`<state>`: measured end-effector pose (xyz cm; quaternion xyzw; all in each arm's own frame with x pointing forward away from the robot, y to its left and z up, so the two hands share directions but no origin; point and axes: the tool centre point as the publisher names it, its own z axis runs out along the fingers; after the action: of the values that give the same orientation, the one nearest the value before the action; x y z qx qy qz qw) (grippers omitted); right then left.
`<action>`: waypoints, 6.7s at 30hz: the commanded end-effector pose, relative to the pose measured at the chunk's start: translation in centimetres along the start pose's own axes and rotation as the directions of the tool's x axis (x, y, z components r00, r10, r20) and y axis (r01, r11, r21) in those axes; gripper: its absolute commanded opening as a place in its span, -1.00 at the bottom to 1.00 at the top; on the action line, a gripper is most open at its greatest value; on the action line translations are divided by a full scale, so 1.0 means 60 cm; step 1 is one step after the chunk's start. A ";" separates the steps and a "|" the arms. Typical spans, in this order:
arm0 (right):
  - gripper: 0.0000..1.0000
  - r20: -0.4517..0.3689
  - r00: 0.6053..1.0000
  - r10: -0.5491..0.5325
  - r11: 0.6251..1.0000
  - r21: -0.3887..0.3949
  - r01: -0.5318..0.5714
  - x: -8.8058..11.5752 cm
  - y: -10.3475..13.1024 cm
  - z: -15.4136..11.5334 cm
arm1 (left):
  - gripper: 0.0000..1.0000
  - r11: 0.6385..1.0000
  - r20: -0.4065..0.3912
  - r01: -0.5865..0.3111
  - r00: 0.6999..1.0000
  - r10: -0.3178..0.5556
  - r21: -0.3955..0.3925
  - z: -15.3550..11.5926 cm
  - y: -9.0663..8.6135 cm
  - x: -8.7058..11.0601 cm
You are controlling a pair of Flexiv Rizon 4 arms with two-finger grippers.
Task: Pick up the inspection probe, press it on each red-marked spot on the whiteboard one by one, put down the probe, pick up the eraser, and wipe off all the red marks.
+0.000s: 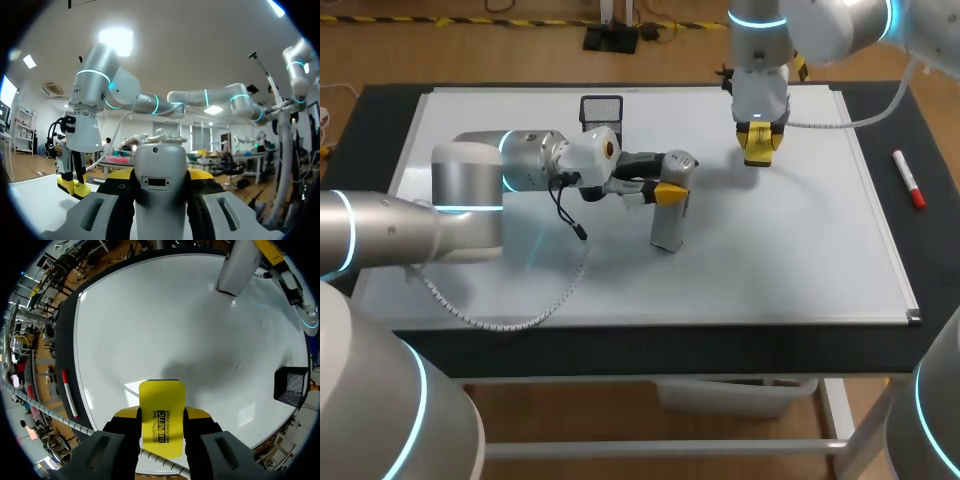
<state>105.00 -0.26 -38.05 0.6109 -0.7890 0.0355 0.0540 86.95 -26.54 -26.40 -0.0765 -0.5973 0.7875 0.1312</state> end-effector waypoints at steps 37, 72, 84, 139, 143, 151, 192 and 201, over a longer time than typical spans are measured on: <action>-1.00 -0.002 1.000 -0.002 1.000 0.001 0.002 0.002 -0.001 -0.002 | -1.00 0.990 -0.018 -0.037 0.999 0.035 -0.134 -0.023 0.008 0.003; -1.00 -0.002 1.000 -0.002 1.000 0.001 0.002 0.002 -0.001 -0.002 | -1.00 0.988 0.276 -0.125 0.950 0.147 -0.095 -0.218 -0.113 -0.029; -1.00 -0.002 1.000 -0.002 1.000 0.001 0.002 0.002 -0.001 -0.002 | -1.00 0.982 0.411 -0.152 0.893 0.186 -0.115 -0.322 -0.149 -0.058; -1.00 0.063 0.985 -0.162 0.987 0.032 0.160 -0.104 0.205 -0.041 | -1.00 0.981 0.536 -0.176 0.822 0.195 -0.087 -0.419 -0.174 -0.080; -1.00 0.078 0.981 -0.178 0.984 0.021 0.177 -0.122 0.236 -0.036 | -1.00 0.981 0.536 -0.176 0.822 0.195 -0.087 -0.419 -0.174 -0.080; -1.00 0.050 0.971 -0.235 0.972 0.019 0.235 -0.160 0.291 -0.025 | -1.00 0.981 0.536 -0.176 0.822 0.195 -0.087 -0.419 -0.174 -0.080; -1.00 0.090 0.929 -0.359 0.931 -0.039 0.363 -0.256 0.371 0.031 | -1.00 0.981 0.536 -0.176 0.822 0.195 -0.087 -0.419 -0.174 -0.080; -1.00 0.082 0.934 -0.349 0.935 -0.036 0.352 -0.246 0.368 0.035 | -1.00 0.981 0.536 -0.176 0.822 0.195 -0.087 -0.419 -0.174 -0.080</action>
<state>87.20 19.44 -41.85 0.7408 -0.6699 -0.0187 0.0463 99.70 -2.14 -23.50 0.0891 -0.6130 0.7758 -0.1204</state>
